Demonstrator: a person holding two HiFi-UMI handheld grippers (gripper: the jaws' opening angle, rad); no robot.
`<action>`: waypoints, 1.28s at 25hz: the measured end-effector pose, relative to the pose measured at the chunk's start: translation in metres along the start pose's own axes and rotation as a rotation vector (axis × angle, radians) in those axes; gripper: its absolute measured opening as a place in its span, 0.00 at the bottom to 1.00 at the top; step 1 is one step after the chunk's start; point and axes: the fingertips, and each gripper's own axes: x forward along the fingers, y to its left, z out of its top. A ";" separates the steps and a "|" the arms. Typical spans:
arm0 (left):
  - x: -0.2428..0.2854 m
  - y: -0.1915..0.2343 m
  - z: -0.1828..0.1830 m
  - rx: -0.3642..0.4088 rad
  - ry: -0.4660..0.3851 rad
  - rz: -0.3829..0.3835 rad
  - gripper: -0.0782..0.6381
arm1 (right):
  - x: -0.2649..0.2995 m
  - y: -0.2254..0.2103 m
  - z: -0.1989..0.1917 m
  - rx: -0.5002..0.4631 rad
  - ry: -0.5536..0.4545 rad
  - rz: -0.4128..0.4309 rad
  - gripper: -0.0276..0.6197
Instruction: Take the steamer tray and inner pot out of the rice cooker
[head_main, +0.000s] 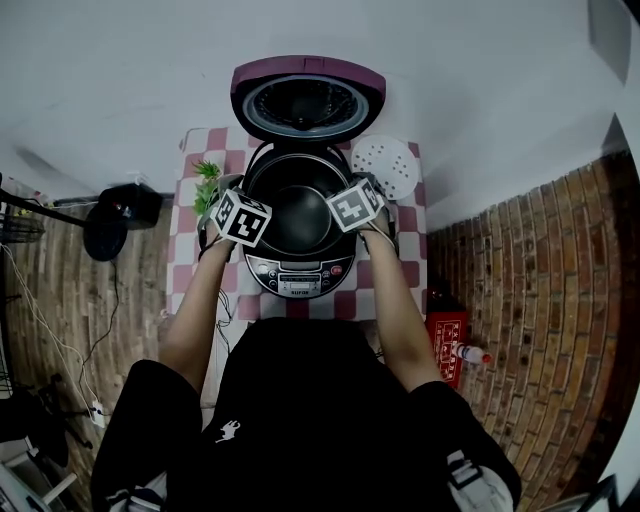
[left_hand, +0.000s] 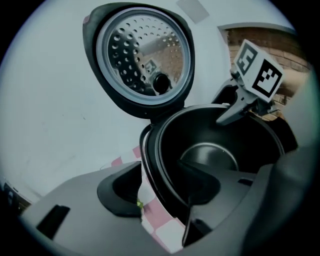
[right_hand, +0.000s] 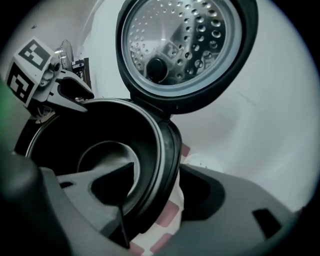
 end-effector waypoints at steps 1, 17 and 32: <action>0.001 0.001 -0.002 0.010 0.003 0.007 0.41 | 0.002 -0.001 -0.002 -0.015 0.016 -0.017 0.46; -0.006 -0.002 -0.002 0.003 -0.028 -0.031 0.33 | -0.013 -0.006 0.011 -0.107 0.004 -0.147 0.25; -0.040 0.009 0.017 -0.127 -0.139 -0.080 0.24 | -0.065 -0.007 0.048 0.042 -0.164 -0.109 0.10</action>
